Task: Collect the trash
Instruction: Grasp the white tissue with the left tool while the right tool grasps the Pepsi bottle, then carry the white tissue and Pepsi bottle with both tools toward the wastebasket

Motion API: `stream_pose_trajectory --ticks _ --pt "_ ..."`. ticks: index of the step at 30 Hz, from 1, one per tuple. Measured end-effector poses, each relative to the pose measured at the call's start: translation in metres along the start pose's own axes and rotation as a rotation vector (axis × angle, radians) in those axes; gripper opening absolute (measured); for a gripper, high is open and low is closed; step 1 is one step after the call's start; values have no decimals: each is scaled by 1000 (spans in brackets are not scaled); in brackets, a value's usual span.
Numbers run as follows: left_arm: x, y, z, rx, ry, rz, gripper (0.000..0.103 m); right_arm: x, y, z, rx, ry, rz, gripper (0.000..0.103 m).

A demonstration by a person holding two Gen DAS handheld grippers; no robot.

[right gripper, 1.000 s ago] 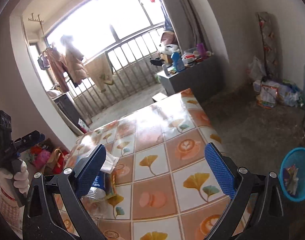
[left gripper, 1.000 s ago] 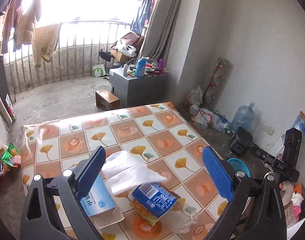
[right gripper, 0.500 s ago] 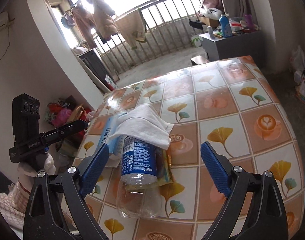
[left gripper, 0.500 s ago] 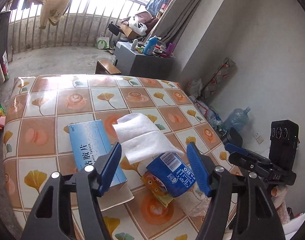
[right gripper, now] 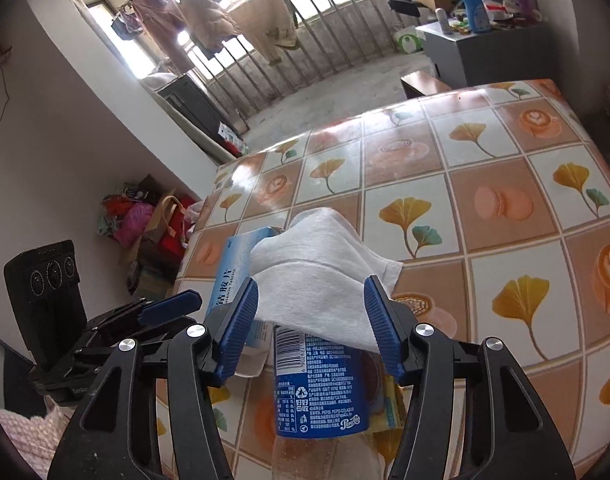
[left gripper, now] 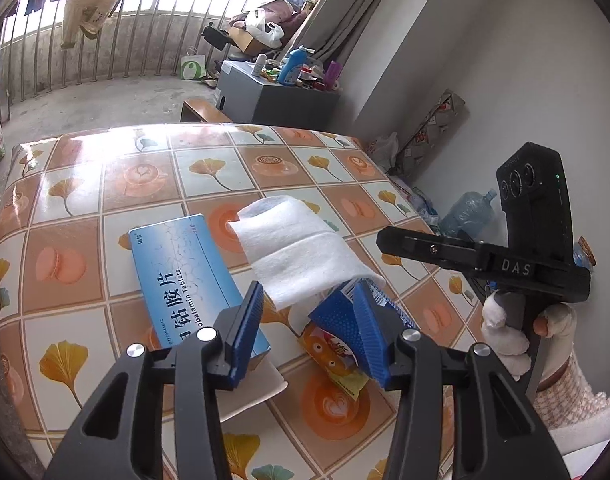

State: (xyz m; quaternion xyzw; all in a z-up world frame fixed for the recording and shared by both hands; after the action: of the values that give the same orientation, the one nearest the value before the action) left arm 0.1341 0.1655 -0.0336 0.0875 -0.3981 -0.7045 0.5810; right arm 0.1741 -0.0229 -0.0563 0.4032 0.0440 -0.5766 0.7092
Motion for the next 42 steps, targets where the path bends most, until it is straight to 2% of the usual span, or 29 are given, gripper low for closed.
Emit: stream_pose_trajectory --ticks 3,6,8,10,11,15,22,29,32,37,42 --pt "-2 3 4 8 0 -3 45 -7 -4 7 1 0 34 53" --pt "-5 4 0 -21 -31 22 46 -10 -15 13 -12 -10 65 54" --pt "-9 5 -6 -46 -55 63 50 -11 -24 16 -31 -15 82 54" --pt "-13 8 -11 -59 -77 105 61 -11 -32 17 -47 -30 91 58" --pt "-15 10 -14 -66 -87 124 62 -11 -36 17 -59 -32 94 60" --pt "-26 16 -30 -120 -126 226 63 -12 -46 13 -89 -34 97 69" --pt "-38 19 -48 -179 -149 337 63 -9 -54 -9 -147 -52 93 70" --pt "-31 16 -56 -206 -156 358 61 1 -57 -24 -184 -63 60 70" --pt "-28 16 -60 -209 -148 350 53 5 -59 -27 -191 -60 50 69" --pt "-28 16 -59 -192 -120 320 27 6 -62 -34 -212 -54 49 58" --pt "-22 23 -51 -154 -141 294 3 3 -63 -33 -199 -49 55 55"
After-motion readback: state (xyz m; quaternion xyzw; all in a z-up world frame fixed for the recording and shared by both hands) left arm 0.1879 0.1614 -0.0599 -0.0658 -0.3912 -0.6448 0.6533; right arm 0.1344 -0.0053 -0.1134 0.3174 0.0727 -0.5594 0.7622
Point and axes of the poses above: each gripper's, at about its wrist camera, not at the fingertips, and z roughly against the way its jaws point, x to its right, y to its top, the point moved 6 cm from there along -z, roughly the way its jaws point, and after that the axes turned 3 degrees about -z, right-handed, at the moved point
